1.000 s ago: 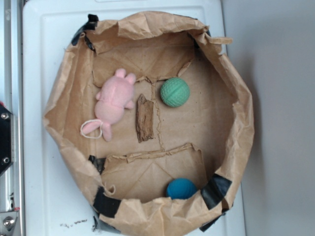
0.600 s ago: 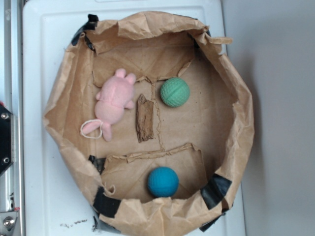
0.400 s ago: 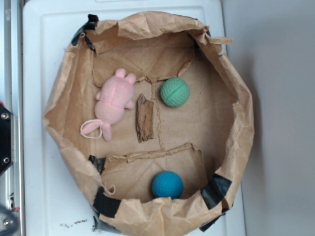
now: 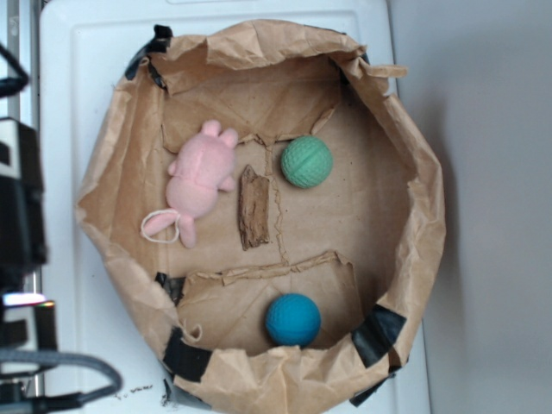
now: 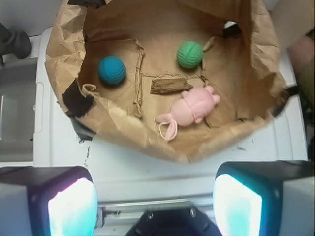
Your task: Grab the green ball.
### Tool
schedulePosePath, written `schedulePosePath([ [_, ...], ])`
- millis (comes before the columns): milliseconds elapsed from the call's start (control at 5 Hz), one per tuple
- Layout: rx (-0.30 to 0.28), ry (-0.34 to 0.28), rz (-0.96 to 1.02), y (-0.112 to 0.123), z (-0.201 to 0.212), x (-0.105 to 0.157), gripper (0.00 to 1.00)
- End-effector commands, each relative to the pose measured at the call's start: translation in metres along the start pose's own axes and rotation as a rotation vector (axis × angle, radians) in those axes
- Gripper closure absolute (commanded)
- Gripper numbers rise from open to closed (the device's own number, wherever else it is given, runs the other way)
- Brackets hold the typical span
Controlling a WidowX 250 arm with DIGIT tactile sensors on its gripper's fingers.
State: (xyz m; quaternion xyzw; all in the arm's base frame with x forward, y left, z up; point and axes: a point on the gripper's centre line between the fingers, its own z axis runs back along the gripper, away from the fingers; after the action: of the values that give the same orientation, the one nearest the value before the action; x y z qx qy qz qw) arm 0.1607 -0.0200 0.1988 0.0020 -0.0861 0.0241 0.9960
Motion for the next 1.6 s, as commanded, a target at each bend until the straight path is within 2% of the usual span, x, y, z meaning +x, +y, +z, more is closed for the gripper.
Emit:
schedulePosePath([
  [0,-0.002,-0.045,-0.035,0.012,-0.044,0.080,0.00],
  [200,-0.033,-0.026,-0.033,0.020,-0.070,0.116,0.00],
  [1000,-0.033,-0.026,-0.033,0.020,-0.070,0.116,0.00],
  [1200,-0.057,0.005,-0.038,0.036,-0.098,0.127,0.00],
  [1400,-0.079,-0.001,-0.048,0.053,-0.112,0.129,0.00],
])
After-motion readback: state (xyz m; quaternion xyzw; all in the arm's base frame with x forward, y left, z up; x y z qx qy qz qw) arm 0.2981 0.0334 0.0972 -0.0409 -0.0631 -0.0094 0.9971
